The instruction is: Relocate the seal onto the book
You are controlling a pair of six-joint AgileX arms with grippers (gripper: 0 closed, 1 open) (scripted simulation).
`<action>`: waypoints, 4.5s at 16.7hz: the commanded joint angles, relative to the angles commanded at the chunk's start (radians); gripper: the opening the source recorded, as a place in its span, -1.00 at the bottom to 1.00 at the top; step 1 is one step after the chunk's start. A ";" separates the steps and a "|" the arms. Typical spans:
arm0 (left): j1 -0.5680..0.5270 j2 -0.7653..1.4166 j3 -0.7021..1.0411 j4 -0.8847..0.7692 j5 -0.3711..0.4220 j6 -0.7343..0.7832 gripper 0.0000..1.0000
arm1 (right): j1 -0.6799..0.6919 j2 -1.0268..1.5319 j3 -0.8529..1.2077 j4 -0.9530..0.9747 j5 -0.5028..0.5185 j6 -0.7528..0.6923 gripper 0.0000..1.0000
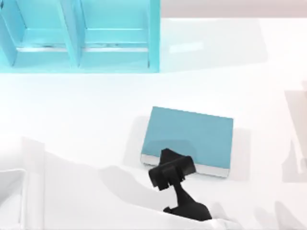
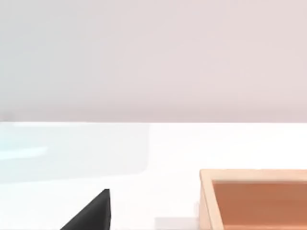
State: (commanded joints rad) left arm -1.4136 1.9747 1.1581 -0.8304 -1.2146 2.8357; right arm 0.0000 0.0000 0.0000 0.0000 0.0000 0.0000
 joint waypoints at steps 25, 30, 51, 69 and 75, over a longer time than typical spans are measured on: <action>1.348 -1.863 -1.127 0.800 1.164 -2.719 1.00 | 0.000 0.000 0.000 0.000 0.000 0.000 1.00; 1.414 -1.975 -1.158 0.830 1.215 -2.836 1.00 | 0.000 0.000 0.000 0.000 0.000 0.000 1.00; 1.414 -1.975 -1.158 0.830 1.215 -2.836 1.00 | -0.276 1.217 1.023 -0.819 0.009 -0.268 1.00; 1.414 -1.975 -1.158 0.830 1.215 -2.836 1.00 | -0.420 1.912 1.600 -1.255 0.001 -0.407 1.00; 1.414 -1.975 -1.158 0.830 1.215 -2.836 1.00 | -0.428 1.950 1.553 -1.170 0.000 -0.412 1.00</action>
State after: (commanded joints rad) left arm 0.0000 0.0000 0.0000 0.0000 0.0000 0.0000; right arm -0.4285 1.9504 1.5525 -1.1701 0.0002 -0.4119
